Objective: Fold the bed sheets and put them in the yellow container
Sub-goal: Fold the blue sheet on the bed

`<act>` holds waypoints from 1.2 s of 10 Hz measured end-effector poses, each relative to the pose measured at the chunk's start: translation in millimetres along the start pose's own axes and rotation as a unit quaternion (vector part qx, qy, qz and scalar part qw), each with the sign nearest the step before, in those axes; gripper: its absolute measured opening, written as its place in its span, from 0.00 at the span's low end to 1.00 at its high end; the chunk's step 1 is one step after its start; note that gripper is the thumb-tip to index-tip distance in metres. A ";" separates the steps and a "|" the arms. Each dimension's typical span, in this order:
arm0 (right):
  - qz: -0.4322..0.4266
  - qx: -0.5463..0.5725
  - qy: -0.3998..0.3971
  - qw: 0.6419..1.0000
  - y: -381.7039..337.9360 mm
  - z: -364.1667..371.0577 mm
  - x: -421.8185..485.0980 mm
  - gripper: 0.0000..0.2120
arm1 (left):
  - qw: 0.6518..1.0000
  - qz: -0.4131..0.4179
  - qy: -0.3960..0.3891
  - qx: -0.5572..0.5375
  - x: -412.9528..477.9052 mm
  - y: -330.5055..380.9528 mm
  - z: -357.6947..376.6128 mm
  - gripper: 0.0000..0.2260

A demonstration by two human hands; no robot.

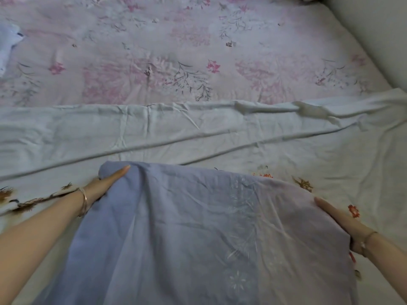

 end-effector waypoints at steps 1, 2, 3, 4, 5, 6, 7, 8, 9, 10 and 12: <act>-0.031 -0.005 0.026 0.999 -5.2 1.1 -11.1 0.50 | 0.997 0.044 0.058 0.011 -5.0 6.5 -0.6 0.41; -0.090 -0.001 0.050 0.995 -19.1 6.8 -26.5 0.42 | 0.994 0.065 0.080 0.048 -18.0 11.8 -0.8 0.38; -0.121 -0.010 0.107 0.987 -23.9 12.8 -41.5 0.38 | 0.995 0.052 -0.003 0.080 -34.8 8.5 9.0 0.46; -0.152 -0.004 0.139 0.979 -31.6 15.8 -67.0 0.38 | 0.995 0.083 0.027 0.041 -67.7 23.9 9.8 0.36; -0.166 0.067 0.158 0.971 -64.4 5.9 -105.9 0.26 | 0.992 0.119 0.051 -0.010 -104.9 57.5 -8.0 0.35; -0.210 0.091 0.190 0.955 -119.7 -32.0 -159.8 0.31 | 0.979 0.171 0.032 -0.102 -149.7 114.9 -46.0 0.39; -0.274 0.129 0.201 0.932 -191.2 -76.3 -223.9 0.46 | 0.954 0.250 0.026 -0.166 -208.7 187.8 -93.4 0.36; -0.337 0.199 0.226 0.892 -254.4 -109.8 -297.5 0.50 | 0.924 0.335 0.020 -0.181 -271.2 256.0 -129.1 0.29; -0.443 0.221 0.179 0.850 -313.2 -113.5 -385.9 0.36 | 0.893 0.396 0.018 -0.213 -329.9 303.2 -156.8 0.27; -0.468 0.253 0.194 0.824 -336.1 -133.0 -432.7 0.45 | 0.864 0.449 0.018 -0.226 -379.3 327.8 -184.0 0.24; -0.475 0.245 0.145 0.833 -292.2 -127.1 -440.1 0.48 | 0.857 0.457 0.034 -0.234 -395.8 297.6 -193.6 0.24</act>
Point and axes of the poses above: each hand's wrist, its own x-axis towards the middle knuckle, its own z-axis out of the palm, y = z × x, the point moved 3 cm from there along x, towards the middle knuckle, and after that the axes turned 3 degrees about y, right-handed, at the moved point
